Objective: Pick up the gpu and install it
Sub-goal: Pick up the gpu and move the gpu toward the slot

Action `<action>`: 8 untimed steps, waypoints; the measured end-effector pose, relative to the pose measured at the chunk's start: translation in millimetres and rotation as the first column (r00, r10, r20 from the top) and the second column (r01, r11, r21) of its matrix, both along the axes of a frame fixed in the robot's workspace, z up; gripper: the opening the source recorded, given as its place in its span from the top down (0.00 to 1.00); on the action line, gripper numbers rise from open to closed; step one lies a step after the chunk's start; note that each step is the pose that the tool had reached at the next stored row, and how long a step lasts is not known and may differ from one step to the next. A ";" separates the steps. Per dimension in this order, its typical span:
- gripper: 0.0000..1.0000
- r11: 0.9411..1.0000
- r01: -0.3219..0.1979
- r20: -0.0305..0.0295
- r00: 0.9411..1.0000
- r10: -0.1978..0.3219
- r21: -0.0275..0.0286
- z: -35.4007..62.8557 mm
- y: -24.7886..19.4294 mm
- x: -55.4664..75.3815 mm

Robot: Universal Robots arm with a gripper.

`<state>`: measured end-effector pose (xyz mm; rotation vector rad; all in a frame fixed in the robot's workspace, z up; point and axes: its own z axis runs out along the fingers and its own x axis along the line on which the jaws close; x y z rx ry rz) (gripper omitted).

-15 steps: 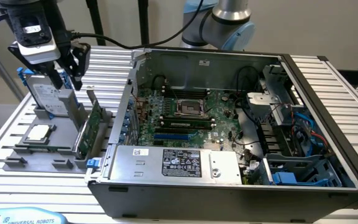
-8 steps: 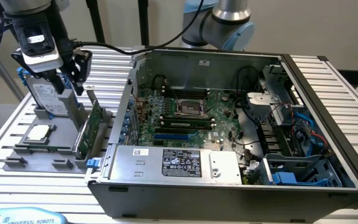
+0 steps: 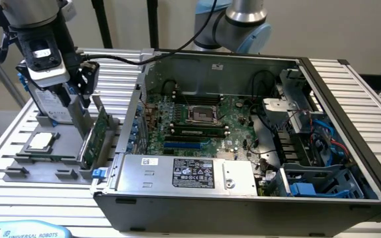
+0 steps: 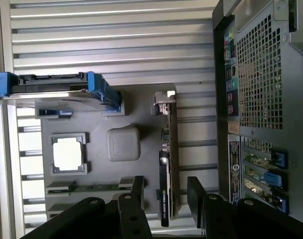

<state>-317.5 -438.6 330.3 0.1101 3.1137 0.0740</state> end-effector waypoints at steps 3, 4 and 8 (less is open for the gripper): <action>0.52 1.000 0.000 0.002 1.000 0.000 0.000 -5.5 -2.0 0.0; 0.52 1.000 0.000 0.003 1.000 0.000 0.000 -7.4 -2.7 0.0; 0.52 1.000 0.000 0.008 1.000 0.000 0.000 -14.7 -5.4 0.0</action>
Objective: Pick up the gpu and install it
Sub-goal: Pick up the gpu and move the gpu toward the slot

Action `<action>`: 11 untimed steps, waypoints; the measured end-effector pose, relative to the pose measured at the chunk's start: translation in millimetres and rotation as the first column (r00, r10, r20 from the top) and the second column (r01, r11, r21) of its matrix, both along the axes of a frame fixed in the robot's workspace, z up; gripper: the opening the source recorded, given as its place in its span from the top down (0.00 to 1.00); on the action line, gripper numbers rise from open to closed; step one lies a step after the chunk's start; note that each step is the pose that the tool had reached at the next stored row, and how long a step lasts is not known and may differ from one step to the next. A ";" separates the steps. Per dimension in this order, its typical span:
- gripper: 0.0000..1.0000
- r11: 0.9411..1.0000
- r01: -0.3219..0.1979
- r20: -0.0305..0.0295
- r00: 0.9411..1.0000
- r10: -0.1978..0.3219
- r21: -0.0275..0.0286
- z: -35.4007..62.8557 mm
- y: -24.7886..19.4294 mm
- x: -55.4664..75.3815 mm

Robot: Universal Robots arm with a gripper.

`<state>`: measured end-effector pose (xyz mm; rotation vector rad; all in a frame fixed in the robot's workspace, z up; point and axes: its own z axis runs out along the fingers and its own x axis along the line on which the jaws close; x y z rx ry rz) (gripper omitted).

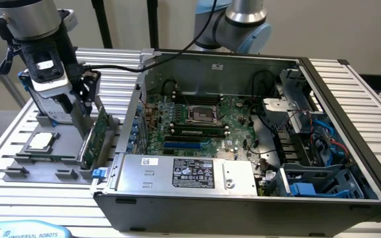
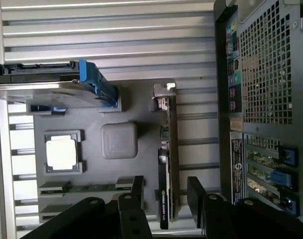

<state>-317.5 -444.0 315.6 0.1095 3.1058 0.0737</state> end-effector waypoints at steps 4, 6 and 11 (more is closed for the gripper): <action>0.52 1.000 0.000 0.006 1.000 0.000 0.000 -7.3 -1.8 0.0; 0.52 1.000 0.000 0.008 1.000 0.000 0.000 -10.8 -2.3 0.1; 0.52 1.000 0.000 0.014 1.000 0.000 0.000 -20.0 -3.4 0.2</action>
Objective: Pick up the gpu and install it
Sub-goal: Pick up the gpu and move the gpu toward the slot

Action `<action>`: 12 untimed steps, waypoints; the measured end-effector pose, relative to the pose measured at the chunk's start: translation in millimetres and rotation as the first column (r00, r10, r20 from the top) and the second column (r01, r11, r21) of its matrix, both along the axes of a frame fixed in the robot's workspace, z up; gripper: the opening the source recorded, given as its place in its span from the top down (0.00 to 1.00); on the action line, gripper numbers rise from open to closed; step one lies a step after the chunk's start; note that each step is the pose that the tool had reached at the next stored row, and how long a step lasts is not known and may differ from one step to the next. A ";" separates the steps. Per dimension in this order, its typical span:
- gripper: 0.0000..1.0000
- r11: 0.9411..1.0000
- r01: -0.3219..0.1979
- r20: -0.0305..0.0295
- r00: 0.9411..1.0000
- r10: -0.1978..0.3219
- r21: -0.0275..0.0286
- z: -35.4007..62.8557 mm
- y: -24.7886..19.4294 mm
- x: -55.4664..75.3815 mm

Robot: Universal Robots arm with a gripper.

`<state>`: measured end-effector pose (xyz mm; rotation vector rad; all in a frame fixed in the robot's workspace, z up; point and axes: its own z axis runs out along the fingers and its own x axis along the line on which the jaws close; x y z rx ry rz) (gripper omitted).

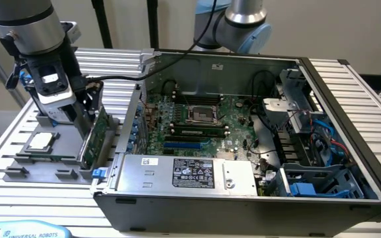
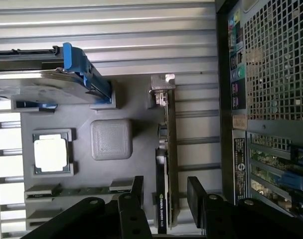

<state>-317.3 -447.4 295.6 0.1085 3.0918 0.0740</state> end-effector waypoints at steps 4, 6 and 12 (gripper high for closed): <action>0.52 1.000 0.001 0.005 1.000 -0.001 0.000 -7.2 -1.6 0.0; 0.52 1.000 0.001 0.007 1.000 -0.001 -0.001 -10.9 -2.5 0.0; 0.52 1.000 0.007 0.010 1.000 -0.007 -0.001 -21.8 -3.0 0.1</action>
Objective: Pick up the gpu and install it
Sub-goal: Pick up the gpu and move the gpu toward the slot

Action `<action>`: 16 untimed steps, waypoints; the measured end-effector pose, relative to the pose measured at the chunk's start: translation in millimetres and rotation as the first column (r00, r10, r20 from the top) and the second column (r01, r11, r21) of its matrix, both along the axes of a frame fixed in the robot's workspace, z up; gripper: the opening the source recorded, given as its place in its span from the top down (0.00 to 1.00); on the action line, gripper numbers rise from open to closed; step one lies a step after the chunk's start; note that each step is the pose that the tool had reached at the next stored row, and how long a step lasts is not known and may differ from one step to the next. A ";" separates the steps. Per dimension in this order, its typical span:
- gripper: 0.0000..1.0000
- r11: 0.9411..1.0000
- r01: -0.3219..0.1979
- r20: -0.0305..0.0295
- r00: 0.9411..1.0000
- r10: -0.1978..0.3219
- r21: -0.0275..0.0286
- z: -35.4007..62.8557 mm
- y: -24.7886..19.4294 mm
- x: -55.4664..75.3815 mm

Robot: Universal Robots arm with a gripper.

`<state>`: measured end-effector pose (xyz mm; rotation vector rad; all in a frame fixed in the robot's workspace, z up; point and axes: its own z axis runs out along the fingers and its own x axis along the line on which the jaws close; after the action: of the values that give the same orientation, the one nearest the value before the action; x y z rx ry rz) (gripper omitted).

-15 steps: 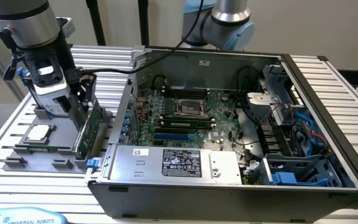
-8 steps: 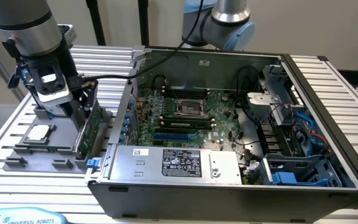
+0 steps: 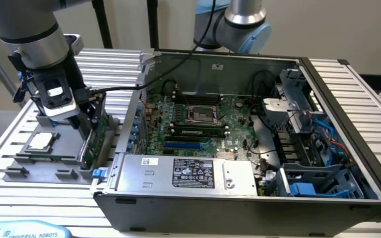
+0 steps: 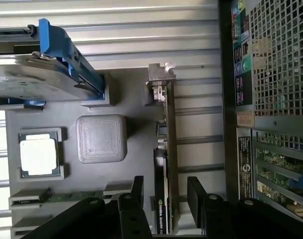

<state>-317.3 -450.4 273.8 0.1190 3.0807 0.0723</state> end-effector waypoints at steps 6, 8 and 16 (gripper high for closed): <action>0.52 1.000 0.003 0.000 1.000 -0.003 0.000 -10.9 0.0 0.0; 0.52 1.000 0.004 0.000 1.000 -0.004 0.000 -14.6 0.1 0.0; 0.52 1.000 0.008 0.000 1.000 -0.008 0.000 -29.1 0.8 -0.1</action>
<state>-317.3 -449.5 244.7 0.1319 3.0796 0.0720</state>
